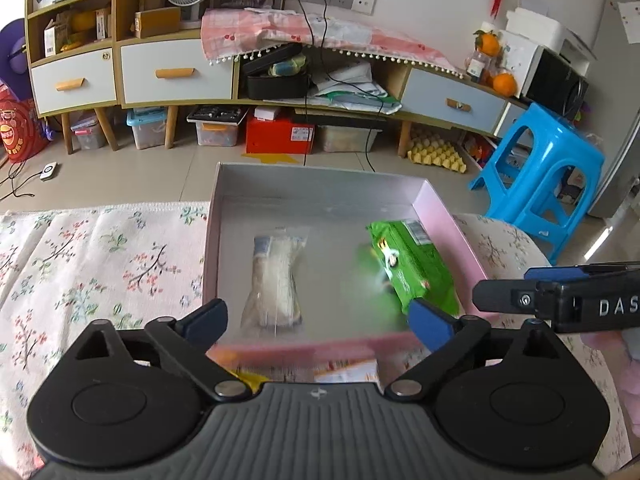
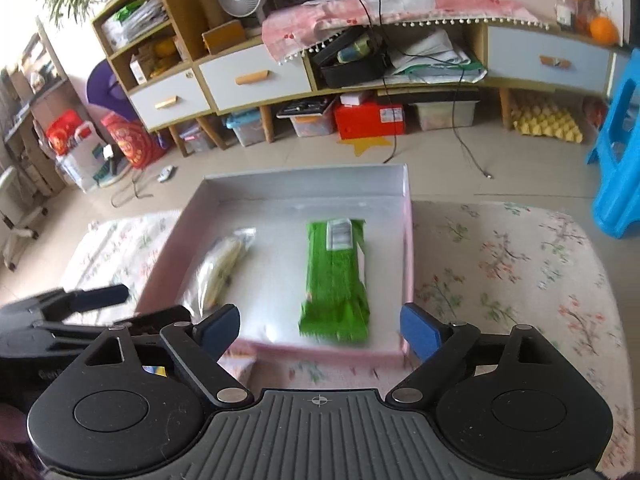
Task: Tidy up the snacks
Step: 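Withdraw both tools from the box back toward the snacks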
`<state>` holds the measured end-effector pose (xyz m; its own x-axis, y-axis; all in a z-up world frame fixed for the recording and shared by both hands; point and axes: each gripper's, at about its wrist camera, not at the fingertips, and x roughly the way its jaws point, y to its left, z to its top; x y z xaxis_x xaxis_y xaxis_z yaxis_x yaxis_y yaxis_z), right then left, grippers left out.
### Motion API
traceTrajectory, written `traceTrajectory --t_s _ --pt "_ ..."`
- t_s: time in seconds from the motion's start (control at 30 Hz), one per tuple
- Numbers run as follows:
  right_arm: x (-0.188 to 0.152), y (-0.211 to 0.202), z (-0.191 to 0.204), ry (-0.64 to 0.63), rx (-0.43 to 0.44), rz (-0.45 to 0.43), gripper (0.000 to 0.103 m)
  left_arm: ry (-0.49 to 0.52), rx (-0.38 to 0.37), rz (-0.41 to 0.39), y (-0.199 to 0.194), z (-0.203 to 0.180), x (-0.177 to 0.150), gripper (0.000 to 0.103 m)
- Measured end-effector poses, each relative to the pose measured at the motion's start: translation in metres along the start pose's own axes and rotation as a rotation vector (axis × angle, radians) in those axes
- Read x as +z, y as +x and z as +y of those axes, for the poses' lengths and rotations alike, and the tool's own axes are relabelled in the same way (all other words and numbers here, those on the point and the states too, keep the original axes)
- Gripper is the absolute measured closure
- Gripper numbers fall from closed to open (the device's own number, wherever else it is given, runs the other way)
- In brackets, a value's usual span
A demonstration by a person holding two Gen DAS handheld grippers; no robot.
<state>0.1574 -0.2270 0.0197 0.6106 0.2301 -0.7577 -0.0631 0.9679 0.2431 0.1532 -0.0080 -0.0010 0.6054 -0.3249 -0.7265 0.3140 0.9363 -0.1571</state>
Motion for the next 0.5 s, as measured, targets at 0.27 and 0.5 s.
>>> traceTrajectory --t_s 0.27,0.5 --pt "-0.031 -0.03 0.011 -0.041 0.026 0.009 0.014 -0.006 0.007 0.021 -0.022 -0.003 -0.016 0.0" --pt "-0.055 -0.047 0.017 -0.029 0.033 0.031 0.014 -0.001 0.051 0.072 -0.039 -0.006 -0.029 0.0"
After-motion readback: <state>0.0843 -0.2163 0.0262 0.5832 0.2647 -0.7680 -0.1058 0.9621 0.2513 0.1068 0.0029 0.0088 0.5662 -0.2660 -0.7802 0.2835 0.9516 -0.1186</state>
